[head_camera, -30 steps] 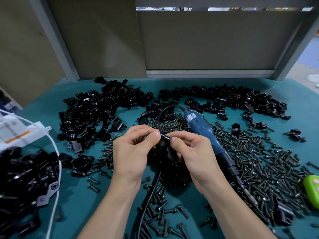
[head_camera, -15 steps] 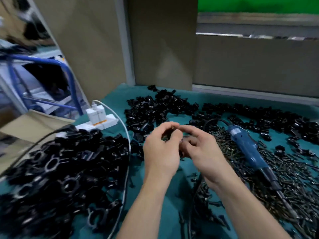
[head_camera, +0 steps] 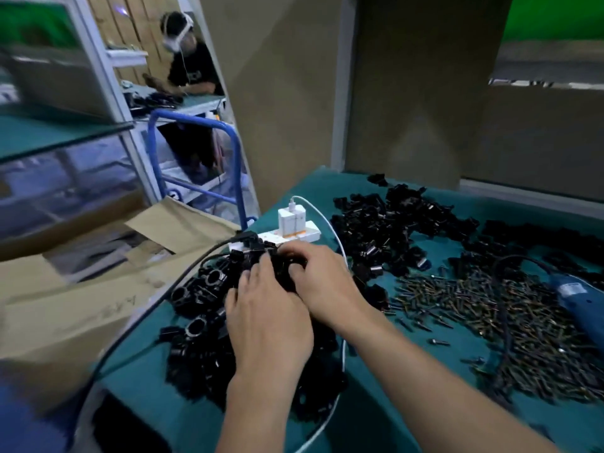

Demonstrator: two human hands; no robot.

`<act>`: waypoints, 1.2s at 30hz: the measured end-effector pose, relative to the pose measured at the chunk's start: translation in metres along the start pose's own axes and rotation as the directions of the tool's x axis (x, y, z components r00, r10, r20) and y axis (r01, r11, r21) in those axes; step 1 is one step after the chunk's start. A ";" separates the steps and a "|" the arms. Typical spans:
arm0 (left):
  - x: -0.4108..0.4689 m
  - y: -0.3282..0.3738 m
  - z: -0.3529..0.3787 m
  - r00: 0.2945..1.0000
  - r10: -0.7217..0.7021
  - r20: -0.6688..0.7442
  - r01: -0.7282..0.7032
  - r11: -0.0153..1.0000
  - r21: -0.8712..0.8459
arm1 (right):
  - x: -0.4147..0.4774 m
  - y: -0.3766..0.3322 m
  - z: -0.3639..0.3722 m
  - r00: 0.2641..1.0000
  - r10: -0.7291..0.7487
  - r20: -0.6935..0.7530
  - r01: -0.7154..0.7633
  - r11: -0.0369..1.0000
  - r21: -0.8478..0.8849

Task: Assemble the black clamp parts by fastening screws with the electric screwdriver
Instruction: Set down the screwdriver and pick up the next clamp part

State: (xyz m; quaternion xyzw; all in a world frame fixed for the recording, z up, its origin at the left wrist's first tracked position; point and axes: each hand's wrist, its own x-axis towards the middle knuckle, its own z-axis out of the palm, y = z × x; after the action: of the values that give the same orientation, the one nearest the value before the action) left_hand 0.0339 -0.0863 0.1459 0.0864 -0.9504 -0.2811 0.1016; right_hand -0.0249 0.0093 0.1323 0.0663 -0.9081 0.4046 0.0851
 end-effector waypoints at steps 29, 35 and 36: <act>-0.003 0.157 0.186 0.971 -0.084 0.225 0.217 0.710 -0.670 | 0.043 0.179 -0.151 0.931 0.363 -0.032 -0.326 0.791 -0.518; -0.001 0.156 0.187 0.972 -0.105 0.210 0.219 0.724 -0.654 | 0.027 0.188 -0.142 0.941 0.287 -0.181 -0.332 0.891 -0.310; -0.001 0.156 0.188 0.976 -0.097 0.194 0.204 0.722 -0.661 | 0.020 0.188 -0.146 0.923 0.285 -0.260 -0.346 0.909 -0.232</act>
State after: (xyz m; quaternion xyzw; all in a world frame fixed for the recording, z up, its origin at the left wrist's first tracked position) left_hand -0.0276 0.1394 0.0775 0.0996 -0.7773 -0.6203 0.0331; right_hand -0.0656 0.2417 0.0968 -0.1399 -0.9387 0.2886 0.1265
